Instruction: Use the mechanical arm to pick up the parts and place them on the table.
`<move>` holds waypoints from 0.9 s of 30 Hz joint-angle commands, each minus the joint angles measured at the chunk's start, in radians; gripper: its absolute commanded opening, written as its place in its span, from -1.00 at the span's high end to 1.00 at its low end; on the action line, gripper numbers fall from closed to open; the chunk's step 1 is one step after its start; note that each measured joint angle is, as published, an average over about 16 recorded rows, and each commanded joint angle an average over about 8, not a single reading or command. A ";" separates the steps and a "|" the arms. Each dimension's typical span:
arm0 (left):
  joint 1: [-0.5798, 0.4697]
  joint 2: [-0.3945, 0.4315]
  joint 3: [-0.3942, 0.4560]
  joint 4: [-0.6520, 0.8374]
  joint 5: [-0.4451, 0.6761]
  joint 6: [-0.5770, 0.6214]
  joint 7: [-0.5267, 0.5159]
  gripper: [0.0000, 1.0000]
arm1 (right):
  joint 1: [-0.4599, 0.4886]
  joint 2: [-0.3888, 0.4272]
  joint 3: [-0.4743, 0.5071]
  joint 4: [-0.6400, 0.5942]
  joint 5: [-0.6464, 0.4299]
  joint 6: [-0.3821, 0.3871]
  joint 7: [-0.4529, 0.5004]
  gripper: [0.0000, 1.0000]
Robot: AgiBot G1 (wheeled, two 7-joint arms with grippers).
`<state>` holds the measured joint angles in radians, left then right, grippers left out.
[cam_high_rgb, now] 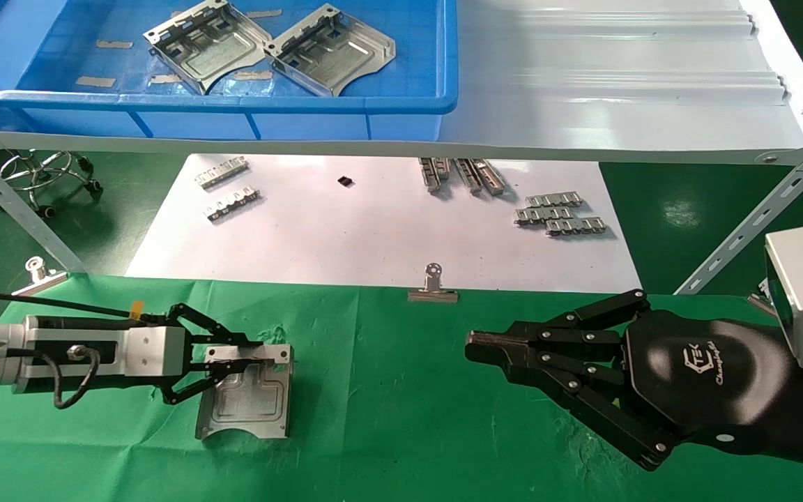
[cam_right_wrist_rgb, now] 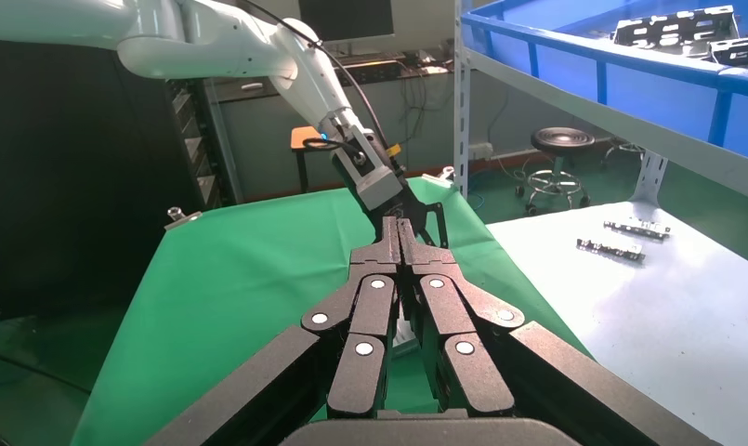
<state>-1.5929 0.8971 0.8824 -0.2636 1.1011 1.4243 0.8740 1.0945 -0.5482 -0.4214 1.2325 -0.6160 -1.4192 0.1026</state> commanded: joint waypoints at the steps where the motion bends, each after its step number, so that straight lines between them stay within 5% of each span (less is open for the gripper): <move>1: -0.002 0.008 0.001 0.016 0.003 -0.001 0.021 -0.29 | 0.000 0.000 0.000 0.000 0.000 0.000 0.000 1.00; 3: -0.004 0.013 0.001 0.030 0.003 0.001 0.035 -0.78 | 0.000 0.000 0.000 0.000 0.000 0.000 0.000 1.00; 5: -0.007 0.018 0.000 0.044 0.003 0.003 0.046 -1.00 | 0.000 0.000 0.000 0.000 0.000 0.000 0.000 1.00; 19: -0.038 0.028 -0.011 0.112 -0.012 0.038 0.087 -1.00 | 0.000 0.000 0.000 0.000 0.000 0.000 0.000 1.00; 27: -0.081 0.002 -0.007 0.126 -0.022 0.144 -0.045 -1.00 | 0.000 0.000 0.000 0.000 0.000 0.000 0.000 1.00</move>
<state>-1.6639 0.9018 0.8693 -0.1455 1.0771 1.5547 0.8325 1.0945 -0.5482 -0.4215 1.2325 -0.6160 -1.4192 0.1026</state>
